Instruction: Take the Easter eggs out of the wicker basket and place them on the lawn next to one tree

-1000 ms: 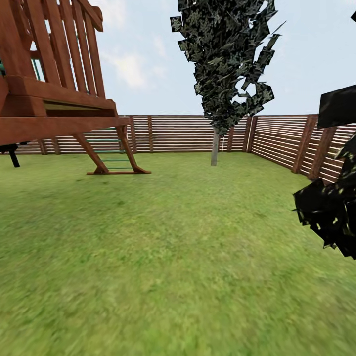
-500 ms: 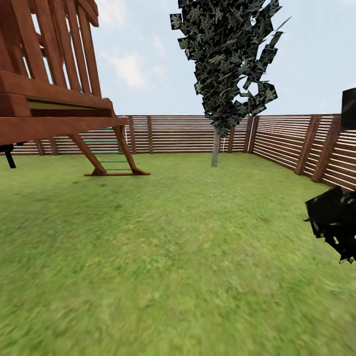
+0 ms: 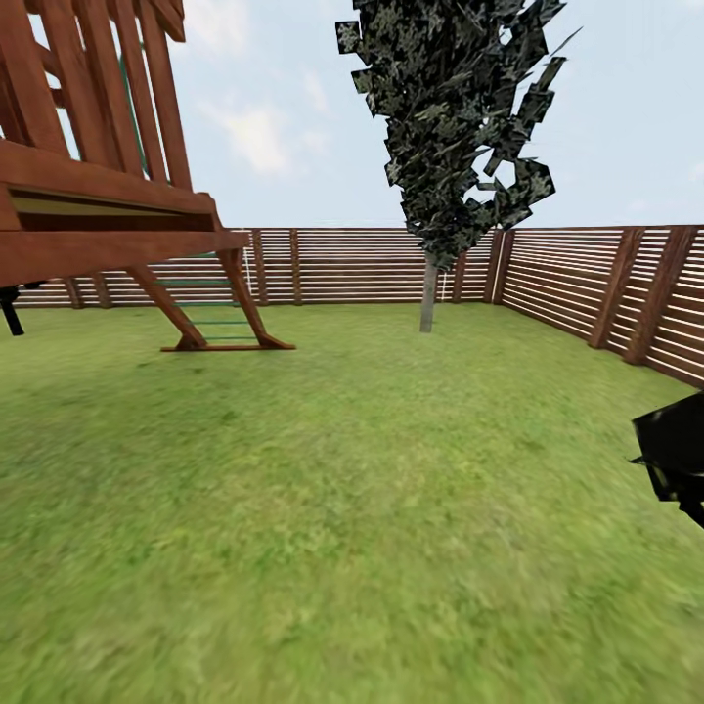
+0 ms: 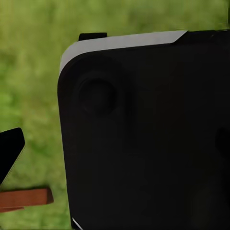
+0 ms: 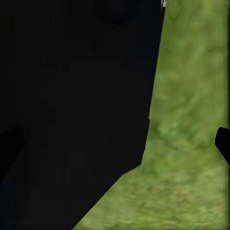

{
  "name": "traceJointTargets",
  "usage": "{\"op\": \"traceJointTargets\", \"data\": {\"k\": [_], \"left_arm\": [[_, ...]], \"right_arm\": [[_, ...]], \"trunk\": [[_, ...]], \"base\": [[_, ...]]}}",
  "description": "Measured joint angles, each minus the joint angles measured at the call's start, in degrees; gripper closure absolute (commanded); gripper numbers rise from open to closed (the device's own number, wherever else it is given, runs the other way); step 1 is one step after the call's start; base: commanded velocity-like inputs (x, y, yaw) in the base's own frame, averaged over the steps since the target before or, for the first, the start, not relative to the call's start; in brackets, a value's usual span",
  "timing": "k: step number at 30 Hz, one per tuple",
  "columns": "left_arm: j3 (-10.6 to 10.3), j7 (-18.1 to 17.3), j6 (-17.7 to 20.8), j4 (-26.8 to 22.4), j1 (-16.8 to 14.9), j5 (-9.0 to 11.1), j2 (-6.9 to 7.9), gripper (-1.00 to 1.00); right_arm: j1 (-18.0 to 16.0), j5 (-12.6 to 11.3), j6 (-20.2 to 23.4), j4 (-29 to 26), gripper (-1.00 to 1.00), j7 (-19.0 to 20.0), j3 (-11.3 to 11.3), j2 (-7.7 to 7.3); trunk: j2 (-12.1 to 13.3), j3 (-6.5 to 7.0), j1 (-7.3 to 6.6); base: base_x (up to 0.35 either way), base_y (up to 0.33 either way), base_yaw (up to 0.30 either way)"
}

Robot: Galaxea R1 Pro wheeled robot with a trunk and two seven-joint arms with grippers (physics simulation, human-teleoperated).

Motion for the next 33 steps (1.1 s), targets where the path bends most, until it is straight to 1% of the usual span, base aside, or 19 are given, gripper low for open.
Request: {"op": "traceJointTargets", "data": {"k": [11,33], "left_arm": [[0.0,0.0,0.0,0.0,0.0,0.0,0.00,-1.00],[0.0,0.0,0.0,0.0,0.0,0.0,0.00,-1.00]], "right_arm": [[0.0,0.0,0.0,0.0,-1.00,0.0,0.0,0.03],[0.0,0.0,0.0,0.0,-1.00,0.0,0.0,0.01]], "trunk": [[0.0,0.00,0.00],[0.0,0.00,0.00]], "base": [[0.313,-0.040,0.000],[0.313,-0.074,0.000]]}}
